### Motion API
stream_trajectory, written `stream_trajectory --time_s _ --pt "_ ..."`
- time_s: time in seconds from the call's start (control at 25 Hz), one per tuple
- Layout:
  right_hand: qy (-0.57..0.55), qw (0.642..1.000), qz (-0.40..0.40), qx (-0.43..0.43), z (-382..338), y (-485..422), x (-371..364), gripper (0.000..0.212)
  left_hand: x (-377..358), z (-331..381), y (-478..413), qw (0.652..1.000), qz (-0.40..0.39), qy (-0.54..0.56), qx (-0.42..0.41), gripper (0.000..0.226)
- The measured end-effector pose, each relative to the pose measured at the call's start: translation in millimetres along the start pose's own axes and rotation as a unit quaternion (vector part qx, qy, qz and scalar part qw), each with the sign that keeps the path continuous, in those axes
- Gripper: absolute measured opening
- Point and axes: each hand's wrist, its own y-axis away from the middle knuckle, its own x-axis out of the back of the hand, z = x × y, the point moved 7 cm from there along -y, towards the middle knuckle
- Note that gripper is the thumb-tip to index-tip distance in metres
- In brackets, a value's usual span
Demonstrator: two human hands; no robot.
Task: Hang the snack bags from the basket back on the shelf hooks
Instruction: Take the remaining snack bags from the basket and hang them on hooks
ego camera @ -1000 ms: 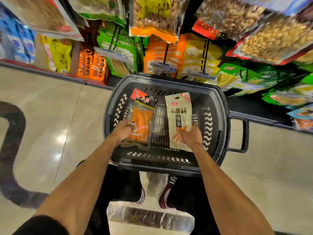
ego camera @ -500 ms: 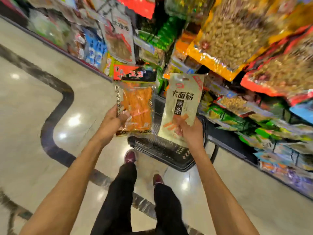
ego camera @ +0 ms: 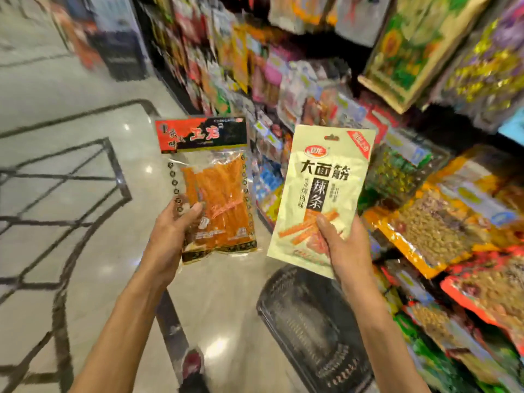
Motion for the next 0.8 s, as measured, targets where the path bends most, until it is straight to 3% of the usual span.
stream_trajectory --time_s 0.36,0.8 --pt "-0.032 0.993 -0.074 0.088 -130.7 -18.2 -165.0 0.020 120.9 151.4 -19.6 0.992 0.033 -0.029 -0.118 0.020" --pt "-0.058 0.989 -0.085 0.106 -160.9 -41.6 -350.8 0.011 275.3 227.4 -87.5 0.990 0.062 -0.039 -0.124 0.022"
